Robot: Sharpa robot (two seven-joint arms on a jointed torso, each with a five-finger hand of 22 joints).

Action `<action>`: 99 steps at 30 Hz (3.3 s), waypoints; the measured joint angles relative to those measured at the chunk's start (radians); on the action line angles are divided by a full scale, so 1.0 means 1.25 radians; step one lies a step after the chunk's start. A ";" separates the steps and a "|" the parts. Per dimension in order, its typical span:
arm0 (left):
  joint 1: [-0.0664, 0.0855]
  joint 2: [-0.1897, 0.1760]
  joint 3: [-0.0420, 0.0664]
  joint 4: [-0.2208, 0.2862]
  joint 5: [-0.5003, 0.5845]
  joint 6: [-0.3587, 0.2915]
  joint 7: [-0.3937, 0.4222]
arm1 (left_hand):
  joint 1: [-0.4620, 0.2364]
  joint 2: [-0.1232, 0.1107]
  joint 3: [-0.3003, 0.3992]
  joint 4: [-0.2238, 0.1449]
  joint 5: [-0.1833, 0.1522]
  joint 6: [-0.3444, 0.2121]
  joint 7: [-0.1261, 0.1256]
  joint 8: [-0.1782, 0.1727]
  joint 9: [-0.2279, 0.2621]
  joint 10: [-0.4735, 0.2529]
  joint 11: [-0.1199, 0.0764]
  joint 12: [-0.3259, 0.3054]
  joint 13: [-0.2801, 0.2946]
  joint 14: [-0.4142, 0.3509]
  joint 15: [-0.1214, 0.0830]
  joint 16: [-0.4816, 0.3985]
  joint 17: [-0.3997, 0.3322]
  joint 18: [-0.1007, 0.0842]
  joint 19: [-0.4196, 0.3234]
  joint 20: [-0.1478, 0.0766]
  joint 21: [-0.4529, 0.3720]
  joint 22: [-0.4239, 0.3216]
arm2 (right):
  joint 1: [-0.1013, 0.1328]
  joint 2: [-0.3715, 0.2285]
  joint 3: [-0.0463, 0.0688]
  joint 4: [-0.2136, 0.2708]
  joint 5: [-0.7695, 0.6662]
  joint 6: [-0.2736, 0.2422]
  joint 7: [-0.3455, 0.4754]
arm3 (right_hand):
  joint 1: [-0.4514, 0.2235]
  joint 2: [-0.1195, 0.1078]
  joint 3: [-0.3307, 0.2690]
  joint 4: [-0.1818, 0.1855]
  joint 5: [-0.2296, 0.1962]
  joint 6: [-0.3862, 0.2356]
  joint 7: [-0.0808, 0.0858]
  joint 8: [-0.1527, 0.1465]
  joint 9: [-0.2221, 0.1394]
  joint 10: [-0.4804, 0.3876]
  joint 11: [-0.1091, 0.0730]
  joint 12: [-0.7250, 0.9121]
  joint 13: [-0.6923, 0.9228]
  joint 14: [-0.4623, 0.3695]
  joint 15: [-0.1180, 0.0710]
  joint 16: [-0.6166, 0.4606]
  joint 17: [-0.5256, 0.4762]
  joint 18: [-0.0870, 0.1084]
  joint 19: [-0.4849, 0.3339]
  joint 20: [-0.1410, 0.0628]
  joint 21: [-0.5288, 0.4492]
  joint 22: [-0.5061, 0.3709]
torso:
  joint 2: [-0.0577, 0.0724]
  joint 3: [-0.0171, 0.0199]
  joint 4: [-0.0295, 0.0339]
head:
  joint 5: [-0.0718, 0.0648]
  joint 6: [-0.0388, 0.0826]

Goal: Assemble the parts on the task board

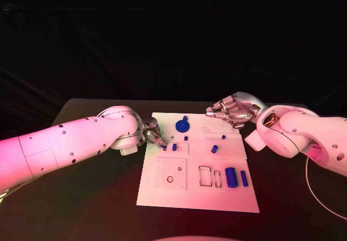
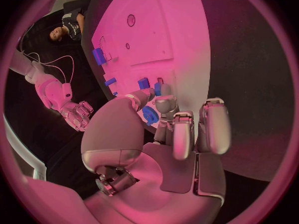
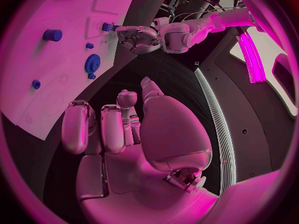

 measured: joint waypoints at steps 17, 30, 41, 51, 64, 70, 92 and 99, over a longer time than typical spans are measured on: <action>0.000 0.017 0.001 -0.006 -0.029 0.035 -0.039 | -0.002 -0.002 0.002 -0.003 0.004 0.004 -0.002 0.000 -0.004 0.003 -0.003 0.004 0.000 0.000 0.000 0.000 0.000 0.000 0.000 0.000 0.000 0.000 | 0.000 0.000 0.000 0.000 0.000 0.001 -0.001 | 0.000 0.000 0.000 0.000 0.000 0.000 0.000 0.000 0.000 0.000 0.000 0.000 0.000 0.000 0.000 0.000 0.000 0.000 0.000 0.000 0.000 0.000 | 0.000 0.0002 0.0003 | -0.002 -0.005; 0.001 0.018 0.003 -0.005 -0.038 0.063 -0.044 | -0.006 0.002 0.003 -0.003 0.047 0.009 0.000 0.001 -0.009 0.009 -0.003 0.004 0.004 0.000 0.000 0.000 0.000 0.000 0.000 0.000 0.000 0.000 | 0.000 0.000 0.000 0.000 0.000 0.002 -0.001 | 0.000 0.000 0.000 0.000 0.000 0.000 0.000 0.000 0.000 0.000 0.000 0.000 0.000 0.000 0.000 0.000 0.000 0.000 0.000 0.000 0.000 0.000 | 0.000 -0.0004 0.0005 | -0.001 -0.008; 0.003 0.031 0.003 -0.015 -0.043 0.069 -0.051 | -0.012 0.003 0.001 -0.005 0.052 0.012 0.000 0.001 -0.011 0.013 -0.001 0.004 0.007 0.000 0.000 0.000 0.001 0.000 0.000 0.000 0.000 0.000 | -0.001 0.001 0.000 0.000 0.000 0.003 -0.001 | 0.000 0.000 0.000 0.000 0.000 0.000 0.000 0.000 0.000 0.000 0.000 0.000 0.000 0.000 0.000 0.000 0.000 0.000 0.000 0.000 0.000 0.000 | 0.000 0.0001 0.0005 | -0.002 -0.008; 0.005 0.053 0.003 -0.041 -0.042 0.076 -0.056 | -0.065 0.012 0.017 -0.051 0.054 0.030 -0.008 -0.002 -0.026 0.031 -0.008 0.026 0.036 -0.003 -0.003 0.000 0.000 0.000 0.000 0.000 0.006 0.000 | -0.001 0.001 0.000 0.002 0.000 0.003 -0.001 | 0.000 0.000 0.000 0.000 0.000 0.000 0.000 0.000 0.000 0.000 0.000 0.000 0.000 0.000 0.000 0.000 0.000 0.000 0.000 0.000 0.000 0.000 | 0.000 0.0005 -0.0003 | -0.002 -0.009; 0.004 0.066 0.001 -0.055 -0.041 0.099 -0.058 | -0.093 0.023 -0.027 -0.055 0.054 0.056 -0.019 -0.012 -0.045 0.037 -0.014 0.032 0.050 0.000 -0.006 0.000 0.000 0.000 0.003 -0.003 0.015 0.000 | -0.001 0.000 0.000 0.004 -0.001 0.004 -0.001 | 0.004 0.004 -0.003 0.003 0.004 0.000 0.000 0.000 0.000 0.000 0.000 0.000 0.000 0.000 0.000 -0.003 0.000 0.000 0.000 0.000 0.000 -0.001 | 0.000 -0.0003 0.0002 | -0.004 -0.011; 0.004 0.066 0.001 -0.057 -0.041 0.108 -0.059 | -0.117 0.016 -0.078 -0.034 0.054 0.067 -0.022 -0.017 -0.054 0.040 -0.012 0.036 0.054 0.000 -0.006 0.000 0.000 0.000 0.003 -0.003 0.019 0.000 | -0.001 0.000 0.000 0.004 -0.001 0.005 -0.001 | 0.004 0.004 -0.003 0.003 0.004 0.000 0.000 0.000 0.000 0.000 0.000 0.000 0.000 0.000 0.000 -0.003 0.000 0.000 0.000 0.000 0.000 -0.001 | -0.001 -0.0004 0.0006 | -0.004 -0.011; -0.001 0.041 0.010 -0.041 -0.035 0.059 -0.061 | -0.134 0.024 -0.362 0.104 -0.156 0.084 -0.022 -0.024 -0.087 0.049 -0.014 0.039 0.068 -0.003 -0.009 0.000 0.000 0.000 0.000 -0.006 0.031 0.000 | -0.001 0.002 0.000 0.001 -0.001 0.005 -0.001 | -0.004 0.013 -0.021 0.014 -0.003 0.000 0.000 0.000 0.000 0.000 0.000 0.000 -0.004 0.000 0.000 -0.006 -0.002 0.000 0.000 0.000 -0.003 -0.004 | 0.000 -0.0012 0.0002 | -0.004 -0.009; 0.002 0.011 0.031 -0.007 -0.023 0.019 -0.062 | -0.127 0.031 -0.407 0.135 -0.165 0.084 -0.021 -0.021 -0.092 0.048 -0.014 0.025 0.051 -0.003 -0.009 0.000 0.000 0.000 0.000 -0.006 0.015 0.000 | -0.001 0.003 0.000 0.001 -0.001 0.006 -0.001 | -0.004 0.013 -0.022 0.013 -0.003 0.000 0.000 0.000 0.000 0.000 0.000 0.000 -0.004 0.000 0.000 -0.006 -0.002 0.000 0.000 0.000 -0.003 -0.004 | 0.000 -0.0006 0.0002 | -0.004 -0.008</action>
